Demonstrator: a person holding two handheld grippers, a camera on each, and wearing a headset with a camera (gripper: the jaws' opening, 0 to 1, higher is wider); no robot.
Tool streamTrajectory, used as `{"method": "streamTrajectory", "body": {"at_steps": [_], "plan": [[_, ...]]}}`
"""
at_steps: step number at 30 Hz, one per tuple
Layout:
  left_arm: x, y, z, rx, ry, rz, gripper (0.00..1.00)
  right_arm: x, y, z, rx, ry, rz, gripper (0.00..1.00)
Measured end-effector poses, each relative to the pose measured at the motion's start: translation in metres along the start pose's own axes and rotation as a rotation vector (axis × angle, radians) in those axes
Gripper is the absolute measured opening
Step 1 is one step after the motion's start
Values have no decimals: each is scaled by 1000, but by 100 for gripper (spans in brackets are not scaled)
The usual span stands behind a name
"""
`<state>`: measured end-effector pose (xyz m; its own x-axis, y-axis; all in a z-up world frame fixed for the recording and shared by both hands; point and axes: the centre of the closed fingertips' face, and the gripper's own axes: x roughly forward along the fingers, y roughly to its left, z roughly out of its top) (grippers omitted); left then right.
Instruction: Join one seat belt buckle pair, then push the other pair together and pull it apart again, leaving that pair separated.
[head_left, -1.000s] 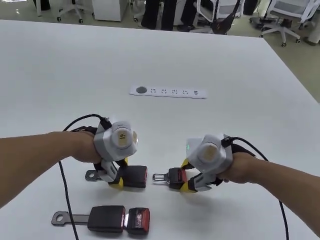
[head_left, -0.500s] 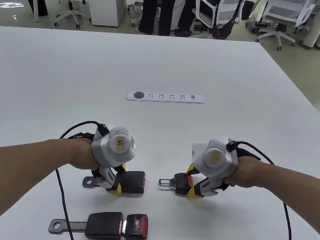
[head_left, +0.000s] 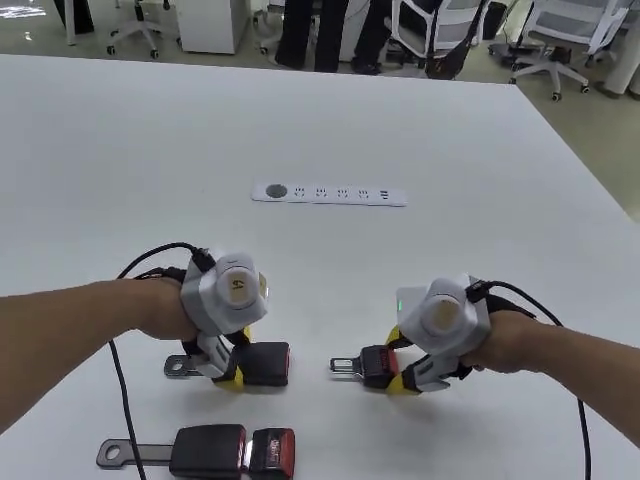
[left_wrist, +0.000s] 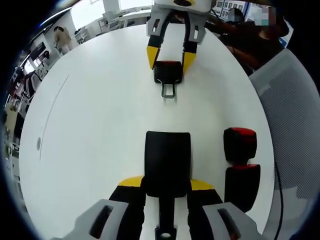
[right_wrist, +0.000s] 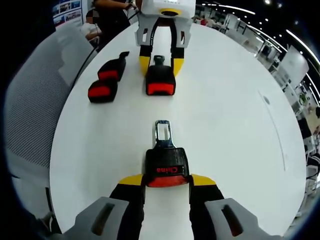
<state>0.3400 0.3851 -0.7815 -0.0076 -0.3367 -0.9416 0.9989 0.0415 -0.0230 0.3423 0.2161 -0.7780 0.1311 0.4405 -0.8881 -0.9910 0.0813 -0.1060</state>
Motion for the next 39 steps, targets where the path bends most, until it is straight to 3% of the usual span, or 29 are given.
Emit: {"method": "streamTrajectory", "body": {"at_steps": [10,14,19,26,33,39], "plan": [[1,1,-2,12,1,-1,33,-1,0,-2,-21,-11,-21,31],[1,3,-1,19,2,8,36,-4,0,0,-23,-23,-27,40],[-2,5,-5,27,8,19,41,-11,0,3,-20,-48,-32,44],[-12,0,-5,-49,-35,29,44,-18,4,0,-24,-47,-32,49],[-22,-6,2,-169,-138,39,46,-22,10,-4,-19,-48,-24,51],[-30,-14,-7,-247,-207,45,48,-28,16,-3,6,-68,-40,54]]}}
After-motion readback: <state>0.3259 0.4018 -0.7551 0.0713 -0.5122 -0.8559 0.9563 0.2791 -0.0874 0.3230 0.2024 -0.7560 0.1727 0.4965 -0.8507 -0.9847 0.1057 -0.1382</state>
